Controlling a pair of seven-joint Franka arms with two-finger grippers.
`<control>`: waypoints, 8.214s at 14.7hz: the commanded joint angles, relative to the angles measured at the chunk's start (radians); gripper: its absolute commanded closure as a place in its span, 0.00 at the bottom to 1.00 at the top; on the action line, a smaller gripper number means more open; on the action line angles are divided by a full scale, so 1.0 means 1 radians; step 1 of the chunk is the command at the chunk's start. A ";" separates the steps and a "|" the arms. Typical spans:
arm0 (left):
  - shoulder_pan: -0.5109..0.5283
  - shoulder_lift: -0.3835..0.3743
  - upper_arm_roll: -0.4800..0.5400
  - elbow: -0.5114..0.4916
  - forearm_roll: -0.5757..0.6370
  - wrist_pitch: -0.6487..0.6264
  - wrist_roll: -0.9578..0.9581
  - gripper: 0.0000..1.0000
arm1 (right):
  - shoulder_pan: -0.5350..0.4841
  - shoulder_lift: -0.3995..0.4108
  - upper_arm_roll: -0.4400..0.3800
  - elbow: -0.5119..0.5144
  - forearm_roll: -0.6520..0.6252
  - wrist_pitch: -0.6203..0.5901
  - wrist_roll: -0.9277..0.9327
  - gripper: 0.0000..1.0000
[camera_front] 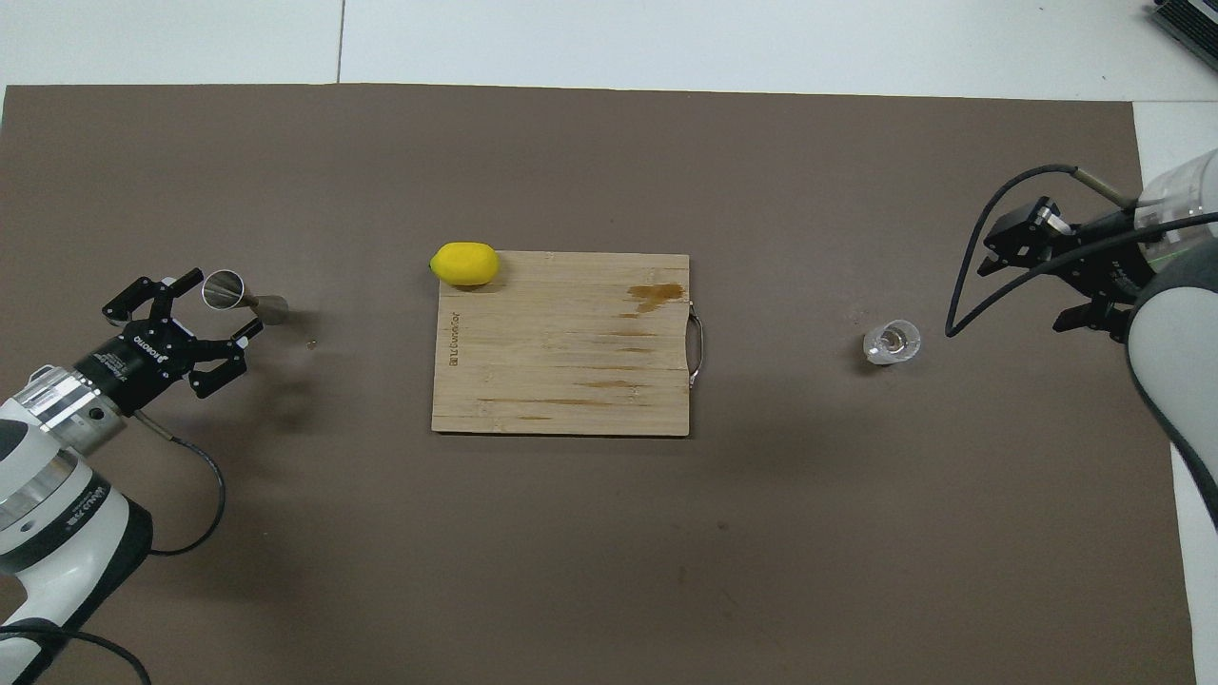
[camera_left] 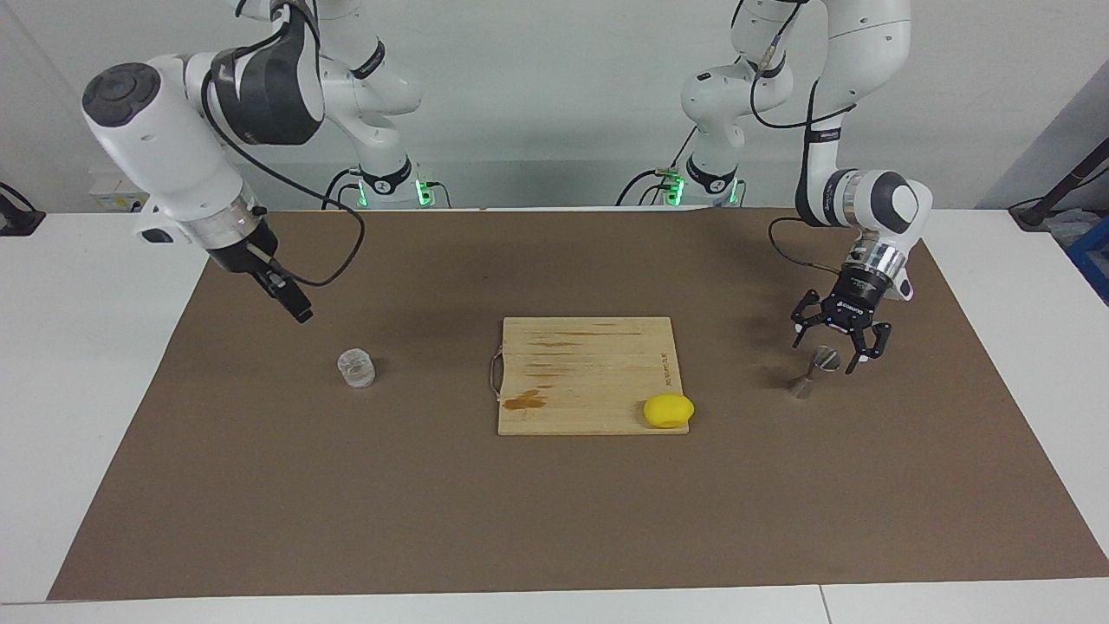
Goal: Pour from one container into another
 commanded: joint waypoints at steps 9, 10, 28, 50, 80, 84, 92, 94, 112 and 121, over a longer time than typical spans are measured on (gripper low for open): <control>-0.004 0.008 0.009 0.016 -0.038 0.016 0.016 0.17 | -0.126 0.141 0.008 -0.075 0.232 0.132 0.125 0.11; -0.004 0.008 0.009 0.016 -0.038 0.016 0.015 0.17 | -0.130 0.143 0.008 -0.089 0.242 0.151 0.125 0.11; -0.007 0.012 0.009 0.030 -0.061 0.016 0.035 1.00 | -0.253 0.273 0.010 -0.159 0.597 0.153 0.064 0.00; -0.570 -0.120 -0.022 0.145 -0.108 0.396 -0.136 1.00 | -0.244 0.239 0.007 -0.262 0.628 0.176 -0.094 0.00; -0.820 0.262 -0.094 0.513 -0.412 0.579 -0.009 1.00 | -0.212 0.243 0.008 -0.342 0.730 0.188 -0.140 0.00; -0.839 0.261 -0.092 0.503 -0.437 0.579 -0.009 1.00 | -0.212 0.243 0.008 -0.342 0.730 0.198 -0.142 0.00; -0.839 0.259 -0.091 0.481 -0.437 0.579 -0.003 1.00 | -0.210 0.243 0.008 -0.343 0.730 0.199 -0.139 0.01; -0.837 0.259 -0.091 0.481 -0.437 0.579 -0.003 1.00 | -0.210 0.243 0.008 -0.342 0.730 0.201 -0.111 0.01; -0.839 0.232 -0.094 0.480 -0.426 0.626 -0.004 0.00 | -0.192 0.243 0.010 -0.351 0.730 0.208 -0.113 0.12; -0.785 0.114 -0.095 0.437 -0.384 0.638 -0.004 0.00 | -0.210 0.241 0.010 -0.333 0.758 0.228 -0.108 0.62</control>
